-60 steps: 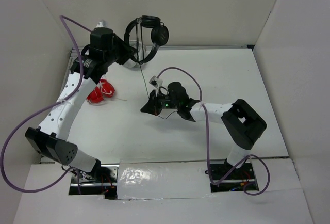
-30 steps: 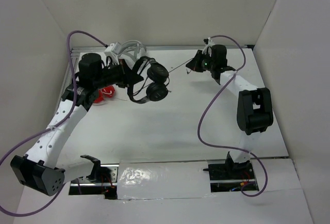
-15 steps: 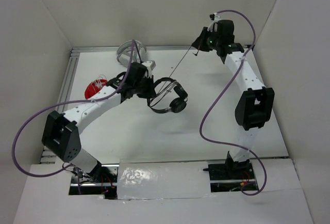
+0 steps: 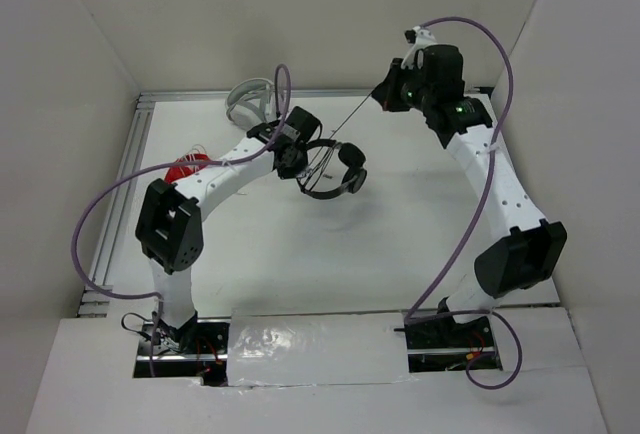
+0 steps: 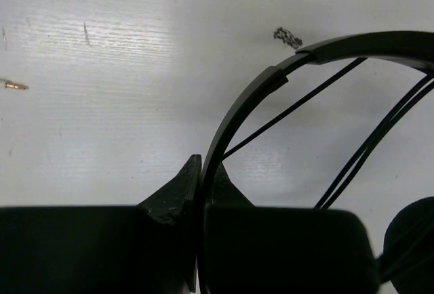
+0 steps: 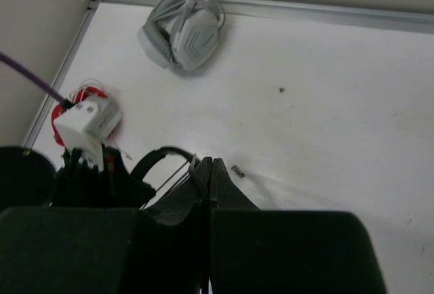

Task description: Wrap the headphones

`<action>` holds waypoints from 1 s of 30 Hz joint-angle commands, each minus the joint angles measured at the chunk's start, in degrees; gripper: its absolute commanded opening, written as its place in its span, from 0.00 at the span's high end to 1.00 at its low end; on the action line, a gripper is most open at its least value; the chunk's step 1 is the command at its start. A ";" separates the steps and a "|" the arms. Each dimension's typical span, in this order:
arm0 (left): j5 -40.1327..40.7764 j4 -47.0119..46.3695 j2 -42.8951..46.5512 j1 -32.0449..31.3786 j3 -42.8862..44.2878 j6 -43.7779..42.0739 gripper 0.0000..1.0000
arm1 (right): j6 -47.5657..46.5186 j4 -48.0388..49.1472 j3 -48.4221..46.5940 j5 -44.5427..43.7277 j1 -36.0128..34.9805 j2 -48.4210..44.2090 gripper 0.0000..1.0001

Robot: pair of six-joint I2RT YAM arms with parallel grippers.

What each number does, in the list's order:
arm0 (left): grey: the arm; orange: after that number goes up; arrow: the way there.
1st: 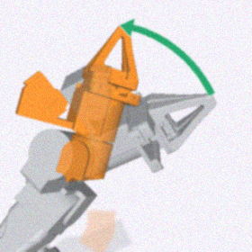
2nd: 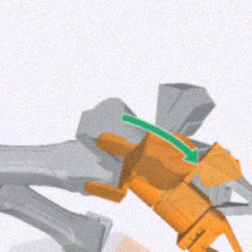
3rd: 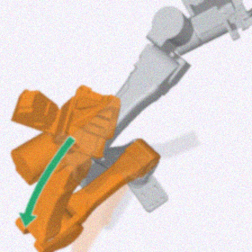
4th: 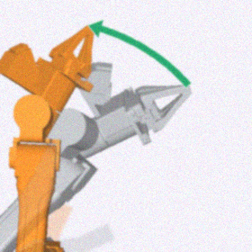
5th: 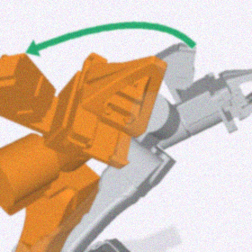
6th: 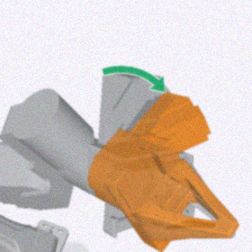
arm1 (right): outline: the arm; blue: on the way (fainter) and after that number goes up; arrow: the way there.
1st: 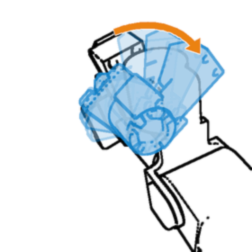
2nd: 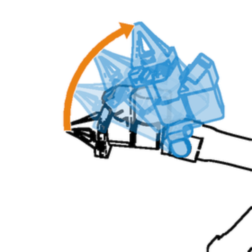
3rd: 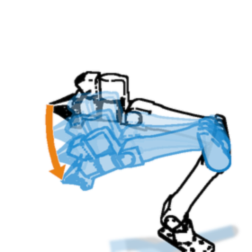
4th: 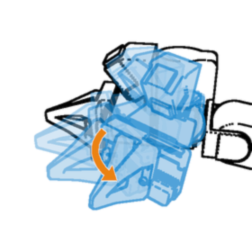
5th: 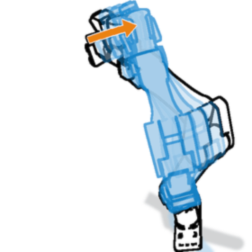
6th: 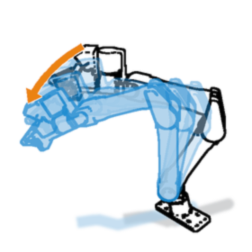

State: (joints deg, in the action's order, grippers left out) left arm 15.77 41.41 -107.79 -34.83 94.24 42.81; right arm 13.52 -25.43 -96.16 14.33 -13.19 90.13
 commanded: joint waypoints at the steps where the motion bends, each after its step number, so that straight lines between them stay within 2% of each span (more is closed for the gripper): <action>1: 7.17 15.53 -4.00 1.95 3.31 8.50 1.00 | -1.04 1.96 1.41 -6.51 -0.78 -4.95 1.00; 5: 5.86 16.86 -6.47 3.62 8.23 10.80 1.00 | -2.09 1.61 4.05 -7.29 -4.81 -8.12 1.00; 12: 7.61 24.15 -13.76 5.91 23.59 18.88 1.00 | -0.16 2.05 8.97 -10.11 -20.97 -8.57 1.00; 15: 6.13 24.95 -16.92 7.05 28.00 18.89 1.00 | 0.54 3.01 11.68 -10.54 -26.16 -9.00 1.00; 22: -1.26 16.87 -13.43 10.13 25.48 17.31 1.00 | 3.26 7.85 19.86 -8.01 -31.98 -10.06 1.00; 25: -1.53 14.93 -11.23 10.31 24.86 17.40 1.00 | 4.85 13.11 24.87 -2.92 -32.42 -8.92 1.00; 27: -1.97 14.58 -10.08 10.31 25.38 18.45 1.00 | 5.11 21.61 28.21 -0.45 -33.30 -7.26 1.00; 30: -3.55 12.65 -8.06 10.31 24.60 18.72 1.00 | 4.06 25.16 30.06 -3.86 -34.79 -4.79 1.00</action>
State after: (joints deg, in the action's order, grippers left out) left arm 12.80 60.69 -121.19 -25.52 118.43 58.83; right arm 17.45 -11.42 -66.72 8.16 -45.19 85.17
